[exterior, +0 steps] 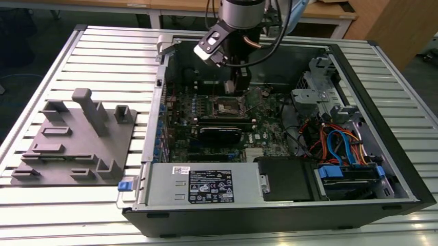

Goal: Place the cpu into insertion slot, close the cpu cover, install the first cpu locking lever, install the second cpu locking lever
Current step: 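Place the cpu into insertion slot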

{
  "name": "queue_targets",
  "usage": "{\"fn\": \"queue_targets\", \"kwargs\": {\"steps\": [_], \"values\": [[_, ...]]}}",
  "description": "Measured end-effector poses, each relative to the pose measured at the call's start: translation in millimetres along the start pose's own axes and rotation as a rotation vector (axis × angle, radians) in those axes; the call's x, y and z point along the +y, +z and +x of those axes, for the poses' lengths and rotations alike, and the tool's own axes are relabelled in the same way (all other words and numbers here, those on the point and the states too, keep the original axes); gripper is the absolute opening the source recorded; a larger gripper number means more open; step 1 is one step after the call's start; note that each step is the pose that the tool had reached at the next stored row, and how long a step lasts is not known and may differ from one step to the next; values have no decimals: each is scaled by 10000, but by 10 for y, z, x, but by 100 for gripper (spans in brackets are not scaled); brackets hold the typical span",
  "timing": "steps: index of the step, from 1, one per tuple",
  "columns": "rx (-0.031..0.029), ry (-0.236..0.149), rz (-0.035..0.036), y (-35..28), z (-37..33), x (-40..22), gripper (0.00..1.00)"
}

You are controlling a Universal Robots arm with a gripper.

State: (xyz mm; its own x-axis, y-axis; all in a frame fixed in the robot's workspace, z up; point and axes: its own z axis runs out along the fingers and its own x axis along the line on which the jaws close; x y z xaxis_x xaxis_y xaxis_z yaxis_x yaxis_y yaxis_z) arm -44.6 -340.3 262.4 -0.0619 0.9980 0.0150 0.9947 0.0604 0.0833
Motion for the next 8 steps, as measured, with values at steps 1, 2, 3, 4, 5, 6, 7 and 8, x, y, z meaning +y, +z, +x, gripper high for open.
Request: {"fn": "queue_targets", "kwargs": {"steps": [1, 2, 3, 4, 5, 6, 7, 8], "values": [[1, -16, 1, 17, 0, -8, 54], [0, -18, 2, 34, 0, -16, 54], [-4, -18, 2, 52, 1, -27, 54], [-7, -18, 2, 69, 1, -36, 54], [-9, -18, 1, 88, 1, -45, 54], [-10, -17, 2, 105, 1, -52, 54], [-12, 1, 1, 123, 1, -58, 54], [-15, 40, 0, 141, 1, -61, 54]]}}
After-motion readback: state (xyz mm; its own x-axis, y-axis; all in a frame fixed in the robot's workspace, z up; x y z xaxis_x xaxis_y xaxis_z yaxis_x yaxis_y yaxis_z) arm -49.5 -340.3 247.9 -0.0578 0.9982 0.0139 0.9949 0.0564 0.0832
